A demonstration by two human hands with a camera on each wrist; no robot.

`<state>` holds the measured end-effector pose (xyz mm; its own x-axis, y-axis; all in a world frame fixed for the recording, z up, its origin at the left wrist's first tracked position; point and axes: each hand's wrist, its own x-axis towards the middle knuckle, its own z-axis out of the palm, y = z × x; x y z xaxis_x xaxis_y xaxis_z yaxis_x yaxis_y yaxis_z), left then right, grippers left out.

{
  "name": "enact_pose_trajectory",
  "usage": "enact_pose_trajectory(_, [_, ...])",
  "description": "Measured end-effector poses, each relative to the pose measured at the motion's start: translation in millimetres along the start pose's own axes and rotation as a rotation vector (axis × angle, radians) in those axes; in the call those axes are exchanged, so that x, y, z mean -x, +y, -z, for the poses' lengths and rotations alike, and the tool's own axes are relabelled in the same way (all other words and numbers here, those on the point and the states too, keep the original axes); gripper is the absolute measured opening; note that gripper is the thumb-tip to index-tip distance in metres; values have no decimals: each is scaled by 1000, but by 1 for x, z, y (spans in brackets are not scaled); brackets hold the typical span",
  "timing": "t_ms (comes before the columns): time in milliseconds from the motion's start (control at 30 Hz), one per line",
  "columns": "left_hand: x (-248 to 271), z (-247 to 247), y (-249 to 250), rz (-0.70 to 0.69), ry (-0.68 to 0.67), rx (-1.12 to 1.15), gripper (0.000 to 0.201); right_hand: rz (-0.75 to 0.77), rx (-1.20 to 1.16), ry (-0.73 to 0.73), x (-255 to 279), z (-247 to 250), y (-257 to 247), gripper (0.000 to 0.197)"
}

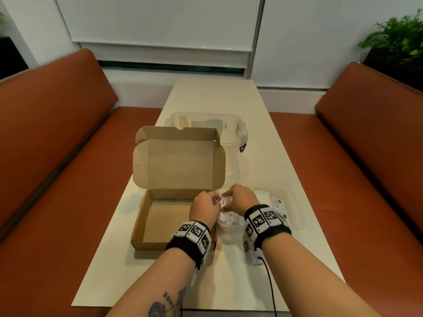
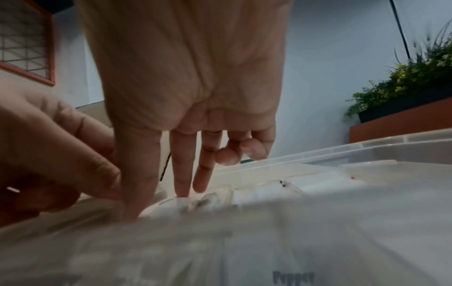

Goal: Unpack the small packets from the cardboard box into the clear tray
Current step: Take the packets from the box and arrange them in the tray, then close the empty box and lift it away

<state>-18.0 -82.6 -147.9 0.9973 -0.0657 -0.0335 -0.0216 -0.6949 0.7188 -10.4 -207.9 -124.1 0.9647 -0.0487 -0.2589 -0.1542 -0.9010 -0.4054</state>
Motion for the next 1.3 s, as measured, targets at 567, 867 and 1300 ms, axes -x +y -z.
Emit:
enact_pose_trajectory(567, [-3,10,-5,-42,0,126,15,-15,-139,46,0,-5,1,46])
enact_pose_trajectory(867, [-8,80,-32,-10,742,186,20,-64,-614,469,-10,16,-17,29])
enact_pose_trajectory(1300, [-23,119,-49,255,495,446,58,12,-834,423,-12,8,-57,34])
